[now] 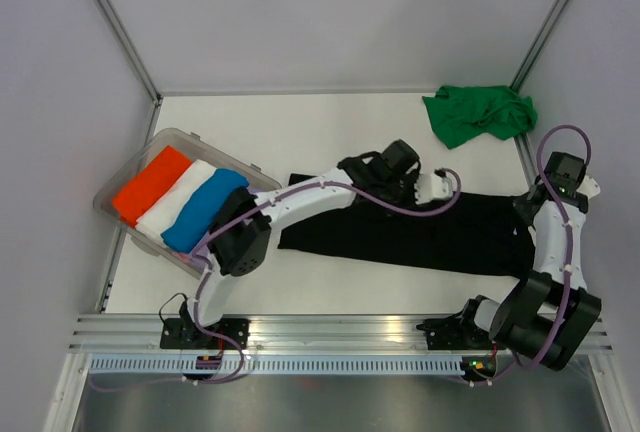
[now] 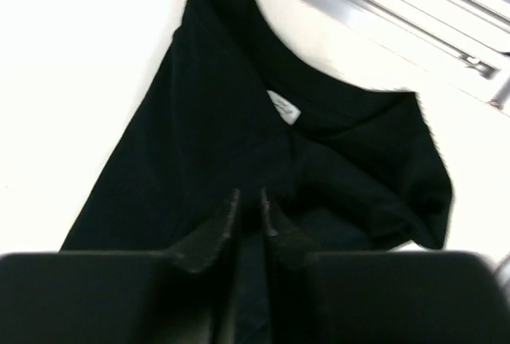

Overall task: Roll the t-shirts
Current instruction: Fold the tshirt

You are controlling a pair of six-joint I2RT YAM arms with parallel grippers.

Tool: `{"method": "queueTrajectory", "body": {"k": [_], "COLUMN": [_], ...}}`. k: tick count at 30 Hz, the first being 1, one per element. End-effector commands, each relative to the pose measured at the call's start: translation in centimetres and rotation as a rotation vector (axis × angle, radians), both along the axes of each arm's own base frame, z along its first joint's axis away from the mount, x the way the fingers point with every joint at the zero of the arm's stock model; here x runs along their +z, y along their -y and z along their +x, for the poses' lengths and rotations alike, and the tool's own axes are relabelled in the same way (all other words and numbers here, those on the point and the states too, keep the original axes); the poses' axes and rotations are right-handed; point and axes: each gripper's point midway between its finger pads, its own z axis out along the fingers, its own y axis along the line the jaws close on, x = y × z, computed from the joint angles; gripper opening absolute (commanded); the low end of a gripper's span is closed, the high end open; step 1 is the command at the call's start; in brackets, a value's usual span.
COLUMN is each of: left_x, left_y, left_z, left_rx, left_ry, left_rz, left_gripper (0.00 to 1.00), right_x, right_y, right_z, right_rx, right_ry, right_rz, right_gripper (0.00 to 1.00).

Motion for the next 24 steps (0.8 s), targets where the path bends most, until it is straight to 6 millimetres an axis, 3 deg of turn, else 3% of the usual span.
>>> {"method": "queueTrajectory", "body": {"k": [1,3,4,7,10,17,24], "left_x": [2.2,1.7,0.2,-1.6,-3.7,-8.5,-11.4], "left_y": [-7.8,-12.2,-14.9,-20.0,-22.8,-24.0,-25.3], "left_z": [6.4,9.4,10.5,12.7,13.8,13.9,9.2], "left_rx": [0.325,0.461,0.517,0.643,0.705,0.661,0.555], "left_ry": [0.120,0.195,0.189,0.173,0.169,0.218,0.137], "left_rz": [0.094,0.179,0.233,0.306,0.368,0.535,0.611], "left_gripper": [0.32,0.32,0.31,0.29,0.29,0.29,0.29], "right_x": [-1.4,-2.0,-3.0,-4.4,-5.5,-9.4,-12.3], "right_y": [-0.9,-0.6,-0.7,0.0,0.8,0.9,-1.7], "right_z": [3.5,4.5,5.0,6.0,6.8,7.6,9.0], "right_rx": [0.083,0.099,0.114,0.134,0.141,0.158,0.243], "right_ry": [0.060,0.051,0.022,-0.027,-0.067,-0.174,-0.263], "right_rz": [0.088,0.082,0.085,0.062,0.048,0.074,0.047], "right_gripper": [0.17,0.06,0.02,0.00,0.00,0.00,0.00]}}
